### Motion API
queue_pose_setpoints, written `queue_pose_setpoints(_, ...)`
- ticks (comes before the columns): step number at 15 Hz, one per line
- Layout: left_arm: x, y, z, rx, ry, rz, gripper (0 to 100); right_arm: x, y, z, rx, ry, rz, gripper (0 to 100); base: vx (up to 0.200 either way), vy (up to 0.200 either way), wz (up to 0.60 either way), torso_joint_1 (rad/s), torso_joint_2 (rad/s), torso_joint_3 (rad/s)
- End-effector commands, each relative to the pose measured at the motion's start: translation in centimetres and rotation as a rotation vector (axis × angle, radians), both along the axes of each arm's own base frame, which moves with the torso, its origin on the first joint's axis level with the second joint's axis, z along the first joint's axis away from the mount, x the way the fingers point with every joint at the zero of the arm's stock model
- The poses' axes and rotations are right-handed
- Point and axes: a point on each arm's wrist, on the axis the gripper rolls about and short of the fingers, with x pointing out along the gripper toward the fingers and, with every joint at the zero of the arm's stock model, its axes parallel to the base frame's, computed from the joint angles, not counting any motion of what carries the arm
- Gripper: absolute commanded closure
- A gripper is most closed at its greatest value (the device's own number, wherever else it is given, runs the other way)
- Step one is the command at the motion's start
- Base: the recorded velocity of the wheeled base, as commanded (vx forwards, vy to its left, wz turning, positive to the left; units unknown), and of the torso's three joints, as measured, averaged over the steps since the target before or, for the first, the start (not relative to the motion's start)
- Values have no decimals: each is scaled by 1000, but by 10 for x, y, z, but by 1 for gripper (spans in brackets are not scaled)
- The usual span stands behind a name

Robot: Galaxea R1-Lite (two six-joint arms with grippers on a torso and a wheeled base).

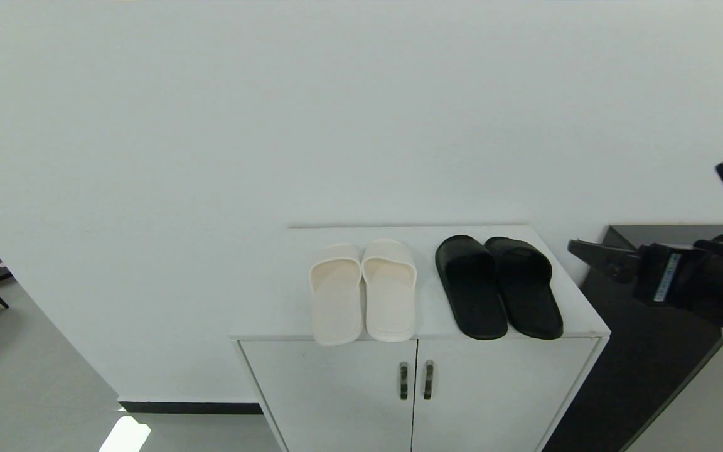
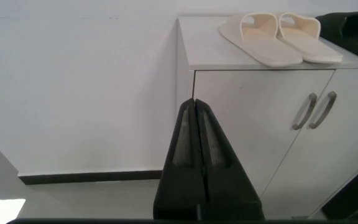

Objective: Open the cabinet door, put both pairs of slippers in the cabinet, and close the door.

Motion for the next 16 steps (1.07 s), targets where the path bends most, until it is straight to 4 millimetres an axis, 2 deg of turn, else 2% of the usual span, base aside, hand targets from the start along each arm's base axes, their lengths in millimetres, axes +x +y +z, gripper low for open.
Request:
queue_pose_setpoints(1, 0, 0, 0, -2, 1, 1, 100, 38, 27, -34, -72, 74, -14, 0, 0, 0, 0, 0, 0, 0)
queue_pose_setpoints(12, 0, 0, 0, -2, 1, 1, 100, 107, 72, -73, -150, 75, -77, 0, 0, 0, 0, 0, 0, 0)
queue_pose_setpoints(16, 0, 0, 0, -2, 1, 1, 100, 139, 82, -100, -186, 107, -164, 0, 0, 0, 0, 0, 0, 0)
